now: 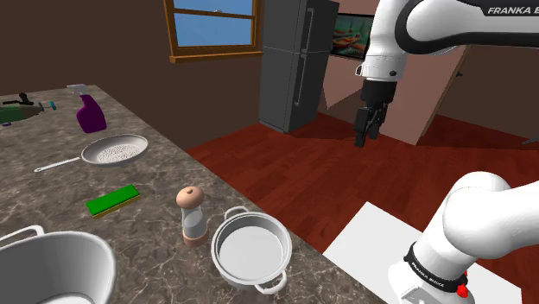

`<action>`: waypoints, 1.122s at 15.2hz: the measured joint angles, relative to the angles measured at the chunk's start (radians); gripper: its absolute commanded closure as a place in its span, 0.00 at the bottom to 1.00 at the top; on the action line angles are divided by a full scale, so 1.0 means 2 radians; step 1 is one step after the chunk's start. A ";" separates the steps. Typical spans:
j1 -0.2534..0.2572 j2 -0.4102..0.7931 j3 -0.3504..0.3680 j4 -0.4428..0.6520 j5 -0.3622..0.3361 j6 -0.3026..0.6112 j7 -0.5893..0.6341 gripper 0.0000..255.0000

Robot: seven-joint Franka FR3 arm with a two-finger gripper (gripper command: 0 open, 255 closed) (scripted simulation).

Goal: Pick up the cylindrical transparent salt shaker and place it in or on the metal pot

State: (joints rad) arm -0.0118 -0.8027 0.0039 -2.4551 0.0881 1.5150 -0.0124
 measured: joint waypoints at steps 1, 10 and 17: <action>0.000 0.000 0.000 0.000 0.000 0.000 0.000 0.00; 0.023 0.098 0.089 0.044 0.035 0.068 0.091 0.00; 0.032 0.212 0.165 0.126 0.031 0.109 0.182 0.00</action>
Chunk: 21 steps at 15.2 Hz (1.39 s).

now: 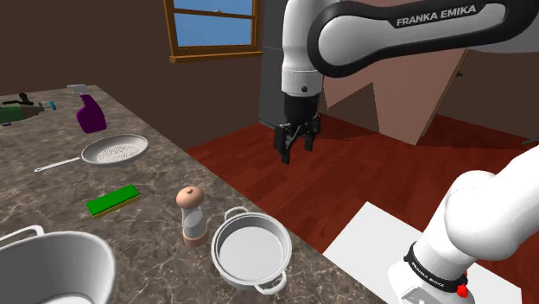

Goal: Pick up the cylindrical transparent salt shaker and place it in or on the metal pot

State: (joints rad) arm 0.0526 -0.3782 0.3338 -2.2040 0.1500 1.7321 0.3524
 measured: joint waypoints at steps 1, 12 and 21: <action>-0.001 0.023 0.009 0.019 -0.007 0.005 0.013 0.00; 0.032 0.253 0.085 0.209 -0.116 0.017 0.170 0.00; 0.137 0.477 0.076 0.474 -0.229 -0.063 0.259 0.00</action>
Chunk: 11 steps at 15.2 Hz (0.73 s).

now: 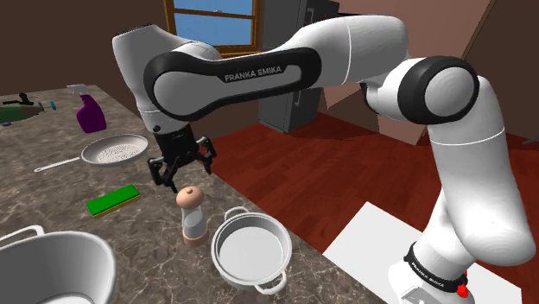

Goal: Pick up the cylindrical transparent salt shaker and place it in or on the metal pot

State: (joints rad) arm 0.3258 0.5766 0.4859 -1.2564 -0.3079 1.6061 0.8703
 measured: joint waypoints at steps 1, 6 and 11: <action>0.015 0.027 -0.005 0.039 -0.010 -0.014 0.003 0.00; 0.024 0.048 -0.009 0.042 -0.019 0.000 0.012 0.00; 0.016 0.044 -0.009 0.013 -0.019 0.025 0.014 0.00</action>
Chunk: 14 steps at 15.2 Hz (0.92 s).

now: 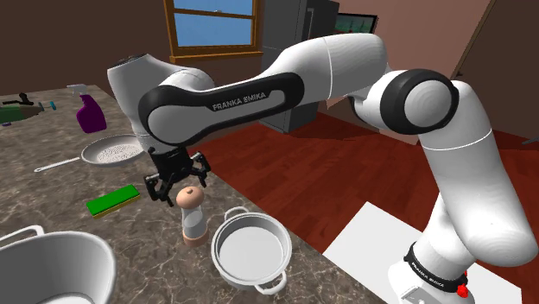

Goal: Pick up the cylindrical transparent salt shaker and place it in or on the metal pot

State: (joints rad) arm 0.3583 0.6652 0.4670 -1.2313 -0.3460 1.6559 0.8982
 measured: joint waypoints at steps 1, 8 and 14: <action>0.000 0.000 0.000 -0.001 0.000 0.001 0.000 0.00; 0.000 0.000 0.000 -0.001 0.000 0.001 0.000 1.00; 0.000 0.000 0.000 -0.001 0.000 0.001 0.000 1.00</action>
State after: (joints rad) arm 0.3577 0.6645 0.4669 -1.2337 -0.3462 1.6578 0.8985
